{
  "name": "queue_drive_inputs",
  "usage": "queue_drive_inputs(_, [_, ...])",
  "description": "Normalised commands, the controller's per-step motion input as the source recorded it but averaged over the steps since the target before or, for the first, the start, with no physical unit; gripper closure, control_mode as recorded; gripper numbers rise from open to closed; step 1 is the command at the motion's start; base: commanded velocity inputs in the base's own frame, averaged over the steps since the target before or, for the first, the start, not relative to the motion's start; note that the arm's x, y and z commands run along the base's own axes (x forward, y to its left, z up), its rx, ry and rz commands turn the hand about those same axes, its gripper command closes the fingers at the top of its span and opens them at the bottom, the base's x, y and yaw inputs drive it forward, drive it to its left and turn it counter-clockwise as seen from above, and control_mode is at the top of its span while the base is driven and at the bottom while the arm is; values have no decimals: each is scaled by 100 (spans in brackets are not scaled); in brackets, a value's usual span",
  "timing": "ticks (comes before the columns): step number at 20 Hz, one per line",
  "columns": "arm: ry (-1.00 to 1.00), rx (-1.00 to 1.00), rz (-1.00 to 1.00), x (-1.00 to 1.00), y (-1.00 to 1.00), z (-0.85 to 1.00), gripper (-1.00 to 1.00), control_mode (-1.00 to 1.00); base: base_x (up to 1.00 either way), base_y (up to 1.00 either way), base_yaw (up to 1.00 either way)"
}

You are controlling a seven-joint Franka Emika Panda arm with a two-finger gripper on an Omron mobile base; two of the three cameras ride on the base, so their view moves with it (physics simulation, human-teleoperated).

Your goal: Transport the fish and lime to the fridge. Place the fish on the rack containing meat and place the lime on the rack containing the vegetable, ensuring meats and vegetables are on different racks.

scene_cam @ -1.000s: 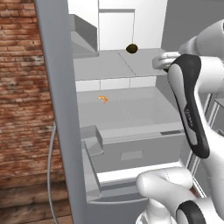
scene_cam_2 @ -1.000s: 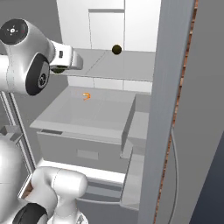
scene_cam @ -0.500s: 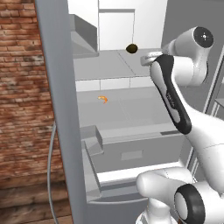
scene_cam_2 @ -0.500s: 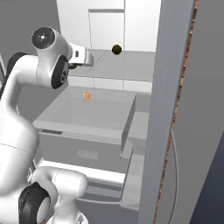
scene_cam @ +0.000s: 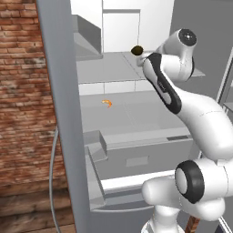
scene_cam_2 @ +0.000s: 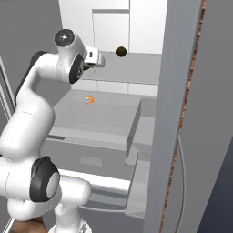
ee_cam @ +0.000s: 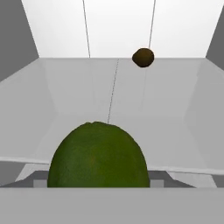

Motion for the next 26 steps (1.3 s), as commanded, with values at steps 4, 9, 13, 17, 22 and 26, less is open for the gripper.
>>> queue_drive_inputs(4, [1,0,0,73,0,-27,100,-100,0,0,0])
queue_drive_inputs(9, [0,0,0,46,0,-22,100,-100,0,0,0])
queue_drive_inputs(13, [0,0,0,47,3,-19,100,-100,0,0,0])
queue_drive_inputs(17, [0,0,0,34,6,-16,100,-100,0,0,0])
queue_drive_inputs(22, [0,0,0,35,10,-15,100,-100,0,0,0])
queue_drive_inputs(26, [0,0,0,35,9,-14,100,-100,0,0,0])
